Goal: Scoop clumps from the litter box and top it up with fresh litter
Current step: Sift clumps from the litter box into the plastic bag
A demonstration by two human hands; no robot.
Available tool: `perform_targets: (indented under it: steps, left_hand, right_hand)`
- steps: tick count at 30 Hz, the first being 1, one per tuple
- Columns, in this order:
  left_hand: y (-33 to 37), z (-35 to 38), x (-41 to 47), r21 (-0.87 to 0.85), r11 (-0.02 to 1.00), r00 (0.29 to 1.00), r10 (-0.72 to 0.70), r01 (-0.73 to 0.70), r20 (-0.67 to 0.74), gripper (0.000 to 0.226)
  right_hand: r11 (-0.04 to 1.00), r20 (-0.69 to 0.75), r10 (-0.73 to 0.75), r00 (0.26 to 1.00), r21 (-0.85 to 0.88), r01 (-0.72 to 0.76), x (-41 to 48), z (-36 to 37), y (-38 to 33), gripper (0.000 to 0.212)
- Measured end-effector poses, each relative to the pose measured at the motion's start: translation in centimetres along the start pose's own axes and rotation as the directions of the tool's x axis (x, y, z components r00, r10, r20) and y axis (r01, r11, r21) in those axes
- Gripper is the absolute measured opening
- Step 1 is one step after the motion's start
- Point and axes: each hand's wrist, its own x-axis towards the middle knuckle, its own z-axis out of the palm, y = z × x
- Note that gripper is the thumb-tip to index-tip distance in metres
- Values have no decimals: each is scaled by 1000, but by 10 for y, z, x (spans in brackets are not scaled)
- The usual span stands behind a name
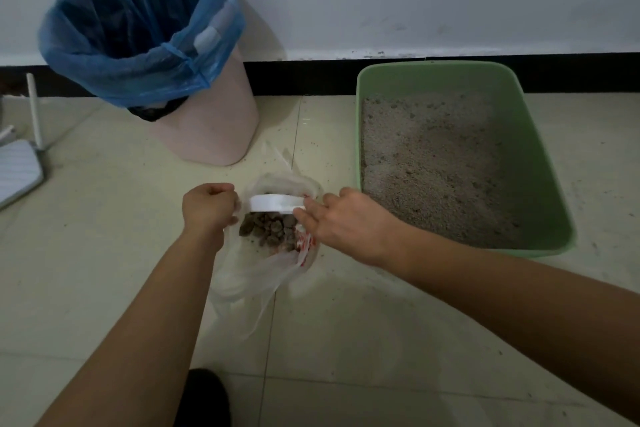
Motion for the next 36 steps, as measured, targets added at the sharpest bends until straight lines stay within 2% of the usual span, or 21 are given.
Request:
perform_targets:
  steps: [3, 6, 7, 9, 10, 12, 14, 16, 17, 18, 19, 21, 23, 26, 29, 30, 32, 34, 36]
  left_hand:
    - [-2, -4, 2, -37, 999, 1000, -15, 14, -17, 17]
    - [-1, -4, 3, -67, 998, 1000, -20, 19, -18, 15]
    - [0, -2, 4, -73, 997, 1000, -20, 18, -15, 15]
    - [2, -1, 4, -78, 997, 1000, -20, 19, -15, 17]
    - [2, 0, 4, -74, 997, 1000, -19, 18, -18, 18]
    - [2, 3, 4, -53, 998, 1000, -15, 14, -17, 22]
    - [5, 8, 0, 11, 1000, 1000, 3, -3, -20, 26]
    - [7, 17, -8, 309, 948, 991, 105, -76, -79, 33]
    - [8, 24, -14, 463, 877, 975, 197, -129, -102, 35]
    - [9, 30, -21, 545, 814, 945, 308, -204, -108, 37]
    - [10, 37, -29, 553, 778, 905, 414, -298, -94, 36]
    - [14, 60, -44, 448, 750, 831, 556, -487, -27, 34]
    - [16, 87, -59, 290, 785, 832, 548, -547, 87, 33]
    - [13, 125, -81, 214, 865, 877, 391, -454, 280, 40]
    - [4, 151, -92, 139, 940, 891, 240, -313, 385, 55]
    - [3, 155, -95, 109, 960, 897, 197, -258, 395, 55]
    - [1, 163, -96, 86, 966, 909, 195, -242, 369, 52]
    - [-1, 169, -98, 66, 963, 924, 230, -262, 307, 48]
    - [-4, 173, -99, 29, 967, 939, 240, -255, 246, 45]
  right_hand:
    - [1000, -43, 31, 999, -6, -31, -1, 1, 5, 49]
    - [999, 11, -8, 1000, 39, 7, -3, 5, 4, 36]
    - [996, 0, 11, 1000, 84, -11, -6, 5, 7, 38]
    - [949, -33, 166, 986, 277, -150, -12, 2, 18, 46]
    - [878, -27, 279, 960, 411, -244, -15, -3, 25, 50]
    - [651, 47, 472, 880, 655, -384, -23, -13, 42, 54]
    - [416, 151, 557, 816, 800, -432, -36, -21, 61, 52]
    - [288, 194, 606, 771, 850, -440, -57, -26, 82, 51]
    - [258, 208, 628, 750, 853, -453, -71, -27, 93, 49]
    - [244, 222, 643, 733, 847, -472, -83, -28, 102, 47]
    - [243, 236, 654, 719, 834, -495, -95, -28, 110, 46]
    - [262, 251, 675, 693, 797, -544, -120, -25, 123, 48]
    - [300, 245, 696, 675, 754, -584, -141, -22, 129, 42]
    - [491, 248, 648, 720, 586, -644, -165, -19, 134, 35]
    - [730, 318, 502, 804, 343, -591, -180, -18, 142, 38]
    - [793, 341, 453, 823, 268, -548, -184, -15, 144, 38]
    - [905, 347, 372, 861, 73, -420, -187, -8, 144, 33]
    - [945, 322, 320, 891, -40, -325, -187, 3, 139, 28]
    - [949, 339, 313, 887, -76, -305, -184, 11, 134, 40]
